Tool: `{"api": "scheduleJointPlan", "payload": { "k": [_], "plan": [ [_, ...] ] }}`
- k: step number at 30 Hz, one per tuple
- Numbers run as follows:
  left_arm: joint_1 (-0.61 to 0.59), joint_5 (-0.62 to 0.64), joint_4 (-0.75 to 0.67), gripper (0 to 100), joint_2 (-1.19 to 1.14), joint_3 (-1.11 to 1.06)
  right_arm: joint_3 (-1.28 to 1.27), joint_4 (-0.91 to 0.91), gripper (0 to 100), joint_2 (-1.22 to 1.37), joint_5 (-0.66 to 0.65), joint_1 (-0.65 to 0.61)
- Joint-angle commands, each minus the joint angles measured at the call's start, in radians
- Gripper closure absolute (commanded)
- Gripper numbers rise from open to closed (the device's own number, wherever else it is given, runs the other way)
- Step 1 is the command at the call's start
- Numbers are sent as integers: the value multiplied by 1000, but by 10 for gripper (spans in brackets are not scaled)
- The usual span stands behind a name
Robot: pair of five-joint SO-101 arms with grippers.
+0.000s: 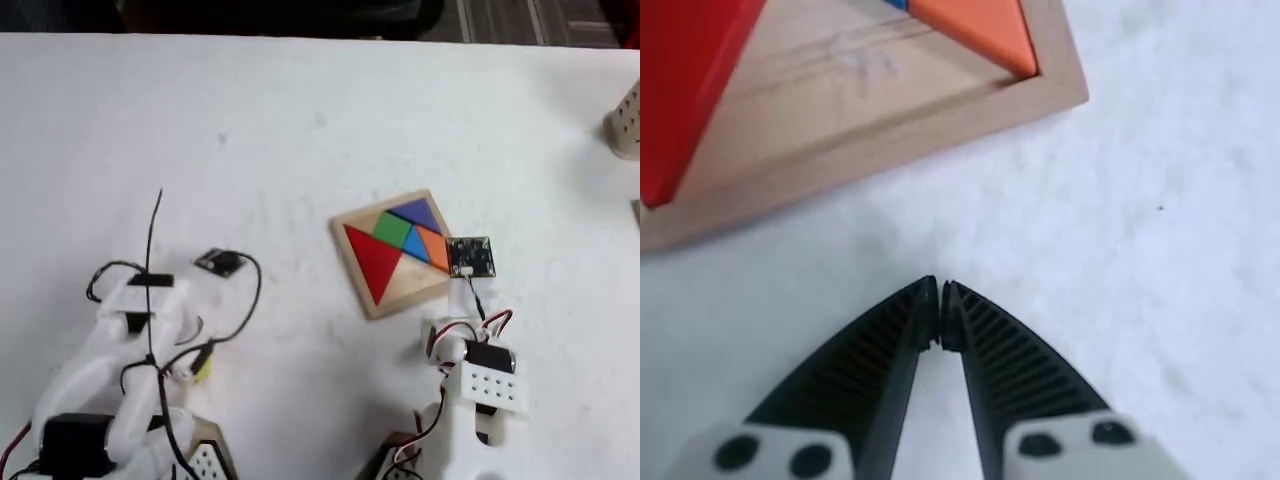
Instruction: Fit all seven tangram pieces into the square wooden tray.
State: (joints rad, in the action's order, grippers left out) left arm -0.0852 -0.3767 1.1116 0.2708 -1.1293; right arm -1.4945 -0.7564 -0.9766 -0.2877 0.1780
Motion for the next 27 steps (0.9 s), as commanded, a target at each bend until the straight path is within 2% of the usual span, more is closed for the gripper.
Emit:
{"api": "scheduleJointPlan", "payload": {
  "k": [1, 7, 13, 18, 22, 27],
  "plan": [
    [18, 158, -249, 979, -4, 140, 6, 18, 978, -27, -9, -4],
    [19, 249, -239, 979, -4, 236, 6, 18, 978, -27, -9, -4],
    [114, 245, 52, 978, -4, 350, 6, 18, 978, -27, -9, -4],
    [145, 245, 175, 978, -4, 420, 6, 18, 978, -27, -9, -4],
    [117, 245, 172, 978, -13, 451, 6, 18, 978, -27, -9, -4],
    [51, 252, 61, 978, -13, 408, 6, 18, 978, -27, -9, -4]
  ]
}}
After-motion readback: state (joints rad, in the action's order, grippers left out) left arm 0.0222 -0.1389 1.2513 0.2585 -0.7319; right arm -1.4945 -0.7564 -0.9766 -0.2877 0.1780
